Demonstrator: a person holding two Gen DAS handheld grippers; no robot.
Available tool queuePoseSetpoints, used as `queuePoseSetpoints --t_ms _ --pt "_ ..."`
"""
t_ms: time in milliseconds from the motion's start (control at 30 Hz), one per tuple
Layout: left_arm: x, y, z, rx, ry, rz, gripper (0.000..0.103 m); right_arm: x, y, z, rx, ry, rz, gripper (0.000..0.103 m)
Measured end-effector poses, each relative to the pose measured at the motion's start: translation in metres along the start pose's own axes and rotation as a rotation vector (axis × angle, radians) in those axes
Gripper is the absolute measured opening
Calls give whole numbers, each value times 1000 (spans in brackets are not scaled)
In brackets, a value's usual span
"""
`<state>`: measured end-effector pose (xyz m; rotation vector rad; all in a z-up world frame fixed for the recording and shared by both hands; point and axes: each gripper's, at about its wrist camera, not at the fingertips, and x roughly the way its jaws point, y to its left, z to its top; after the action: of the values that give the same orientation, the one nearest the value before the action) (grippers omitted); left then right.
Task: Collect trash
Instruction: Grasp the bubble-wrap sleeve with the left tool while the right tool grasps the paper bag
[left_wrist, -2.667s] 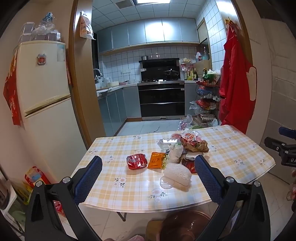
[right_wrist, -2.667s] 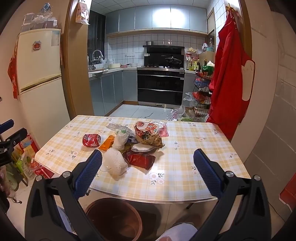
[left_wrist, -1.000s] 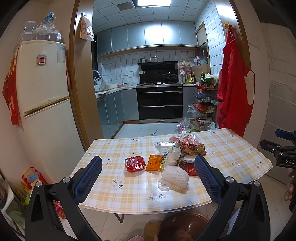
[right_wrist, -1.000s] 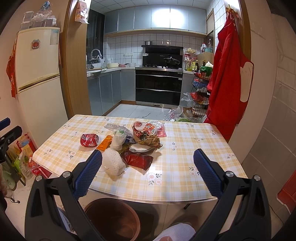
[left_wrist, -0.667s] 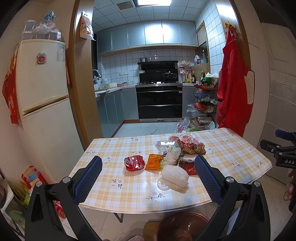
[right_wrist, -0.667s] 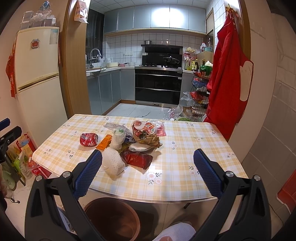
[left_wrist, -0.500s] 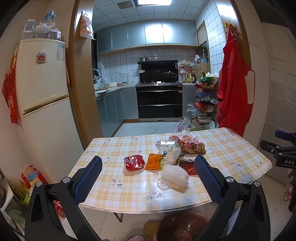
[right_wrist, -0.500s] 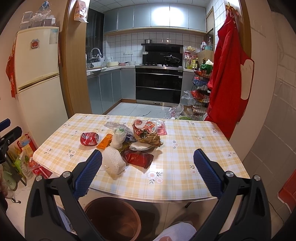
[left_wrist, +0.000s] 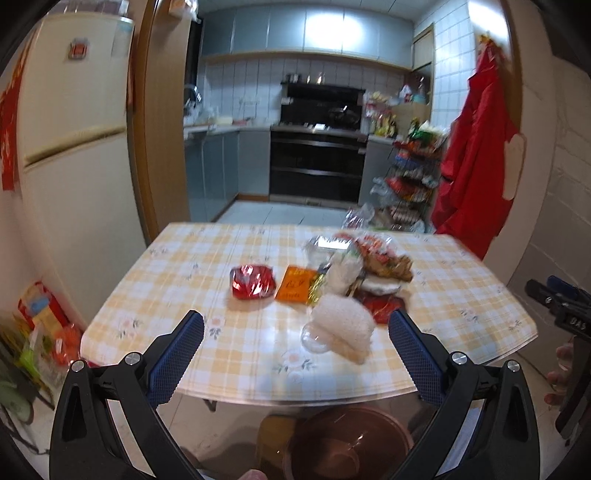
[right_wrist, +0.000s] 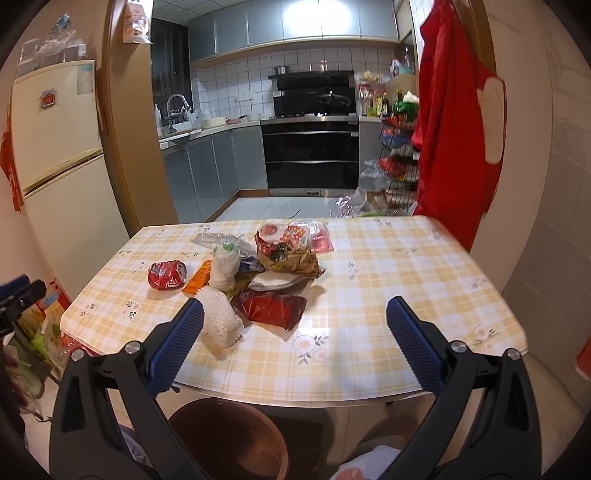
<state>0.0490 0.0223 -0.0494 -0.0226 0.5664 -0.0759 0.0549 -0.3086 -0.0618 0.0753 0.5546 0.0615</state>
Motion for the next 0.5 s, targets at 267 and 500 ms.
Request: queuePoseSetpoints --t_ms 267,500 --pt "57 -3 -13 7 104 -47 98 52 -13 -13 23 82 40 98" --pt "129 -31 -14 7 246 -74 90 105 -27 -26 10 200 -30 97"
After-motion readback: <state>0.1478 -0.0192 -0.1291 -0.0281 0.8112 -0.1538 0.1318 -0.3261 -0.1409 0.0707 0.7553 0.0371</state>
